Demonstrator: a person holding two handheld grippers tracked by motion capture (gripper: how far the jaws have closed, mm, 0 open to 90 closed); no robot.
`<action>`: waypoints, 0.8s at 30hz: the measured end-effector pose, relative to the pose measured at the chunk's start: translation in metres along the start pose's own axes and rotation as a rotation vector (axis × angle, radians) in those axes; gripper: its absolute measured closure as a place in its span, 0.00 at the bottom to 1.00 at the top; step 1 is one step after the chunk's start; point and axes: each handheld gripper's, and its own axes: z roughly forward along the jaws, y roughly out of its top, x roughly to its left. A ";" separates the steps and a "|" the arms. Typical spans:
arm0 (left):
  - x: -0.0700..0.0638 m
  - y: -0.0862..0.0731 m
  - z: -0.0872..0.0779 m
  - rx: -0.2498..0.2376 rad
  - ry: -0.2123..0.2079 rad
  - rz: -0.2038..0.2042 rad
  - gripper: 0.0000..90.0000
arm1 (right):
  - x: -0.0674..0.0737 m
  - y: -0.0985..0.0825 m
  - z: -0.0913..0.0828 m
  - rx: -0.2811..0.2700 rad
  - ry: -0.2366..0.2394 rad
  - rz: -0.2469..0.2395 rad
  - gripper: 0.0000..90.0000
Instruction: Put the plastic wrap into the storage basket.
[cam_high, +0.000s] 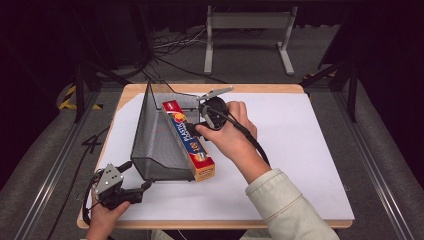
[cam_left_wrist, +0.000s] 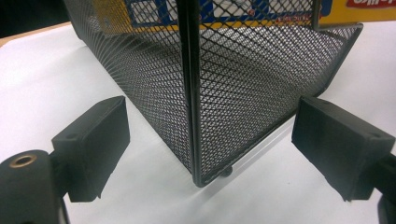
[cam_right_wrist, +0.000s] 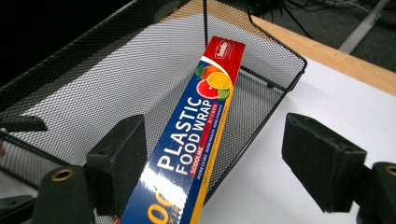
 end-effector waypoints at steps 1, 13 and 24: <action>0.000 0.000 0.000 0.001 -0.001 0.002 0.13 | -0.001 -0.001 -0.003 -0.007 0.002 0.001 0.25; 0.001 -0.001 0.001 0.011 -0.007 -0.007 0.13 | -0.019 -0.031 -0.039 -0.076 0.030 -0.089 0.21; 0.001 -0.001 0.001 0.010 -0.001 -0.007 0.13 | -0.055 -0.074 -0.089 -0.181 0.021 -0.141 0.18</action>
